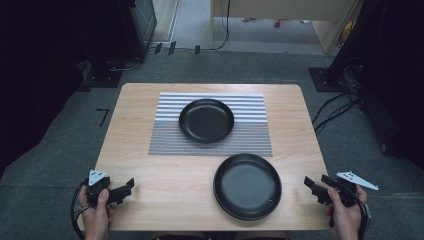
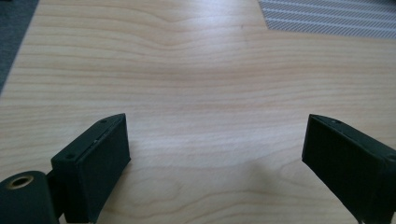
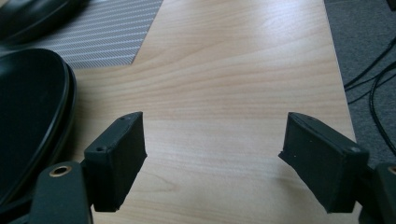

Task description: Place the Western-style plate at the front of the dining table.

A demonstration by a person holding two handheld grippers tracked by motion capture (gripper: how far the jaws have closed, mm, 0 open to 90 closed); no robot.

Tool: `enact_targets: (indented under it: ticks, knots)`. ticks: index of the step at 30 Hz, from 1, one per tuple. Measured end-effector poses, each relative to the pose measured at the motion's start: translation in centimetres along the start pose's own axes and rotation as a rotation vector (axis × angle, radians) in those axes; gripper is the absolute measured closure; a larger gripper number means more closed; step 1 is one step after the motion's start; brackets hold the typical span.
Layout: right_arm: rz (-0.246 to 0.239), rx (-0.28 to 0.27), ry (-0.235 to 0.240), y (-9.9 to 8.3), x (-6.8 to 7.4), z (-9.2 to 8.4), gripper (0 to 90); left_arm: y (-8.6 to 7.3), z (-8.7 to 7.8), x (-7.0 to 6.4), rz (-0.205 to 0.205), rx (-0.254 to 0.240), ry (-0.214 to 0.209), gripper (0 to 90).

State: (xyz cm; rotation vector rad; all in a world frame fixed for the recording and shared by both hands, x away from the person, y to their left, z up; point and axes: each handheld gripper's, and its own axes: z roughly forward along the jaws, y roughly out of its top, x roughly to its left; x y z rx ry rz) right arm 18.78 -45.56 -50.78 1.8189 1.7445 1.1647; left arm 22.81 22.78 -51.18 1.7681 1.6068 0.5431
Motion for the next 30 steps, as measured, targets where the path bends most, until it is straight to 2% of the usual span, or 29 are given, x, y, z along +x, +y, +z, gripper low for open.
enact_targets:
  ticks: [4,8,9,11,12,13,14,15,16,17,18,30]
  knots:
    - [-0.013,0.012,-0.018,-0.7,0.1,0.0,20.7,-0.3,-0.1,0.0,0.008,-0.003,0.004,7.1]
    - [-0.036,0.031,-0.037,-1.3,0.3,0.3,20.7,-0.5,0.0,-0.5,0.048,0.002,0.02,7.1]
    - [-0.058,0.038,-0.06,-1.7,0.5,0.5,21.4,-0.6,0.1,-0.7,0.067,0.004,0.033,7.2]
    - [-0.065,0.035,-0.07,-1.7,0.6,0.5,21.8,-0.7,0.1,-0.8,0.079,0.005,0.041,7.2]
    - [-0.081,0.032,-0.096,-1.9,0.9,0.6,22.1,-0.9,0.2,-1.2,0.118,0.01,0.067,7.2]
    - [-0.081,0.032,-0.096,-1.9,0.9,0.6,22.1,-0.9,0.2,-1.2,0.118,0.01,0.067,7.0]
    - [-0.109,0.027,-0.128,-2.1,1.3,0.8,22.3,-1.0,0.2,-1.3,0.129,0.007,0.065,6.8]
    - [-0.109,0.027,-0.128,-2.1,1.3,0.8,22.3,-1.0,0.2,-1.3,0.129,0.007,0.065,6.7]
    - [-0.156,0.04,-0.158,-2.2,1.8,1.0,22.8,-1.0,0.2,-1.3,0.13,0.006,0.062,6.7]
    - [-0.156,0.04,-0.158,-2.2,1.8,1.0,22.8,-1.0,0.2,-1.3,0.131,0.006,0.061,6.7]
    - [-0.192,0.054,-0.191,-2.3,2.3,1.2,22.3,-1.0,0.2,-1.2,0.135,0.006,0.057,6.7]
    - [-0.203,0.058,-0.195,-2.3,2.4,1.3,21.8,-1.0,0.2,-1.2,0.136,0.006,0.056,6.7]
